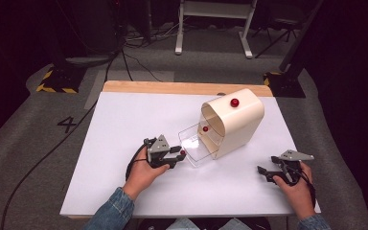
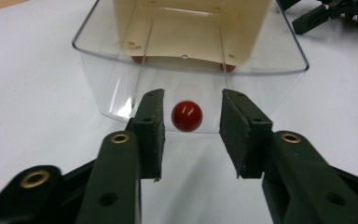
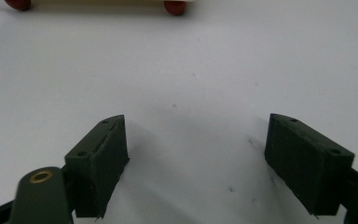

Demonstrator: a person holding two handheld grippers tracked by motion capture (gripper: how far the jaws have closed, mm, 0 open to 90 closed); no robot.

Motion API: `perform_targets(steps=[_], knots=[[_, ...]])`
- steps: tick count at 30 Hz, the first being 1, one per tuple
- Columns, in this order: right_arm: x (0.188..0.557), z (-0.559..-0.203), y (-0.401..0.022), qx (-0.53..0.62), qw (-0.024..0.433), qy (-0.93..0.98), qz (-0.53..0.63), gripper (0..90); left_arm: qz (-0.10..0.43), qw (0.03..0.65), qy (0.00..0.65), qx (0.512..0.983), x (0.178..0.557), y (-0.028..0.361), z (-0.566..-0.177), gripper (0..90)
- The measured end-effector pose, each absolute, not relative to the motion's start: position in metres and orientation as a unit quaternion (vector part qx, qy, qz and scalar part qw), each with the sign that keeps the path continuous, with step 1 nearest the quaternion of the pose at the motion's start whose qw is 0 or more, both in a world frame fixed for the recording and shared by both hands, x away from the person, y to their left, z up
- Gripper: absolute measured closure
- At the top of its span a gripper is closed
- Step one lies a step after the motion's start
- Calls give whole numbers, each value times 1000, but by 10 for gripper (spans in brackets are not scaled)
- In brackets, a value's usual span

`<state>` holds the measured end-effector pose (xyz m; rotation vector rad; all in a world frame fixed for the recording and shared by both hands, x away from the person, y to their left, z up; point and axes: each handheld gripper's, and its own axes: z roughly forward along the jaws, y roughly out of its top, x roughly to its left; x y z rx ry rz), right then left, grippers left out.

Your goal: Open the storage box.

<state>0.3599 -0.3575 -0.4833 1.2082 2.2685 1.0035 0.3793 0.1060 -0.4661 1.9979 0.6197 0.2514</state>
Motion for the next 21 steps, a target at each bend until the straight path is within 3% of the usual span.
perform_targets(steps=[11, 21], knots=[[360, -483, -357, 430, 191, 807, 357, 213, 124, 505, 268, 811, 375, 120, -437, 529], [360, -484, -357, 429, 192, 807, 357, 213, 131, 540, 247, 794, 382, 98, -398, 488]])
